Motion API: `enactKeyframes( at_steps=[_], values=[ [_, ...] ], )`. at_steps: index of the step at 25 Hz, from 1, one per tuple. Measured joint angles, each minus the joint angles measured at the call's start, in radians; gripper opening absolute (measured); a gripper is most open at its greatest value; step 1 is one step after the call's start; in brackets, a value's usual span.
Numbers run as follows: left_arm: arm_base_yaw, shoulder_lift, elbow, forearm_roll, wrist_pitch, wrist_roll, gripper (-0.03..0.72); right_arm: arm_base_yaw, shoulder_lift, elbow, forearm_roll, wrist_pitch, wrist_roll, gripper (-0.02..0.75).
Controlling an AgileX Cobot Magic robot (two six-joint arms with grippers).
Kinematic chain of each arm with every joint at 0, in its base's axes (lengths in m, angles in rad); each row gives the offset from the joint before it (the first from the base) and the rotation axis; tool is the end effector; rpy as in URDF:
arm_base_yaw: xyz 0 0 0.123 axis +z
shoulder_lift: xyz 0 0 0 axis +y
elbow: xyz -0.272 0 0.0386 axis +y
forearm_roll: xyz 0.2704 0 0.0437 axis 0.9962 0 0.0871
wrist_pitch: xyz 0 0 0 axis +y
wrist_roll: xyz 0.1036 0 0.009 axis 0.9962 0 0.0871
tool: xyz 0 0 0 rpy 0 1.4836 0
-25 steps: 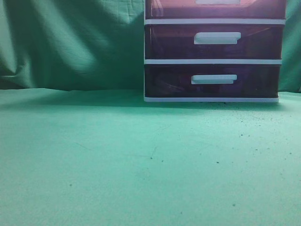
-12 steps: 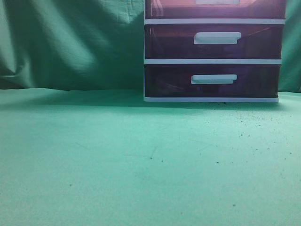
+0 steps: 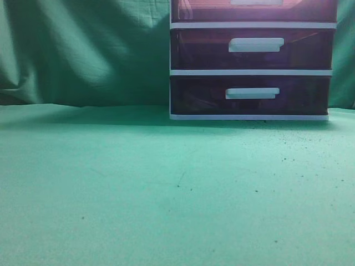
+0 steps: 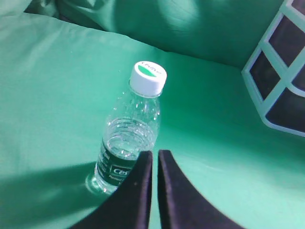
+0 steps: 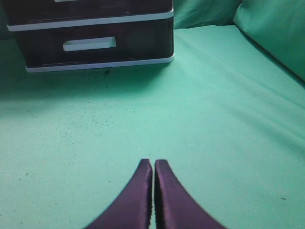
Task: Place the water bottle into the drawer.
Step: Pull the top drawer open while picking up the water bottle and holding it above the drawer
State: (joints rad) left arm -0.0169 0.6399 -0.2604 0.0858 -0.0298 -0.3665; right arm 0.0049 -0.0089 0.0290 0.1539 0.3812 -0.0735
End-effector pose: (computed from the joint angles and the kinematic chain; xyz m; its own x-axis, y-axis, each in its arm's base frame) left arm 0.1726 -0.0032 0.2297 -0.2548 -0.2728 -0.9277 -0.0533 0.9619 -0.2682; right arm 0.0977 0.0064 0.1657 -0.3084 0.0678 -0.9488 -0.0379 0.9958 0.0835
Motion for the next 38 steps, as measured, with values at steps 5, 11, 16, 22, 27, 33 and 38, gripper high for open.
enactKeyframes(
  at_steps=[5,11,16,22,27,33,38],
  values=[
    [0.000,0.173,-0.014,0.031,-0.156,0.000,0.000,0.000,0.000,0.000,0.000,0.000,0.000,0.000],
    [0.000,0.274,-0.105,0.172,-0.122,0.000,0.288,0.000,0.000,0.000,0.000,0.000,0.000,0.000],
    [0.000,0.333,-0.121,0.188,-0.119,-0.002,0.649,0.000,0.000,0.000,0.000,0.000,0.000,0.000],
    [0.000,0.495,-0.157,0.185,-0.134,-0.002,0.638,0.000,0.000,0.000,0.000,0.000,0.000,0.000],
    [0.032,0.654,-0.253,0.177,-0.163,-0.002,0.638,0.000,0.000,0.000,0.000,0.001,0.000,0.000],
    [0.060,0.793,-0.328,0.186,-0.218,-0.002,0.596,0.000,0.000,0.000,0.000,0.001,0.000,0.000],
    [0.061,0.833,-0.334,0.216,-0.294,-0.002,0.366,0.000,0.000,0.000,0.000,0.001,0.000,0.000]
  ],
)
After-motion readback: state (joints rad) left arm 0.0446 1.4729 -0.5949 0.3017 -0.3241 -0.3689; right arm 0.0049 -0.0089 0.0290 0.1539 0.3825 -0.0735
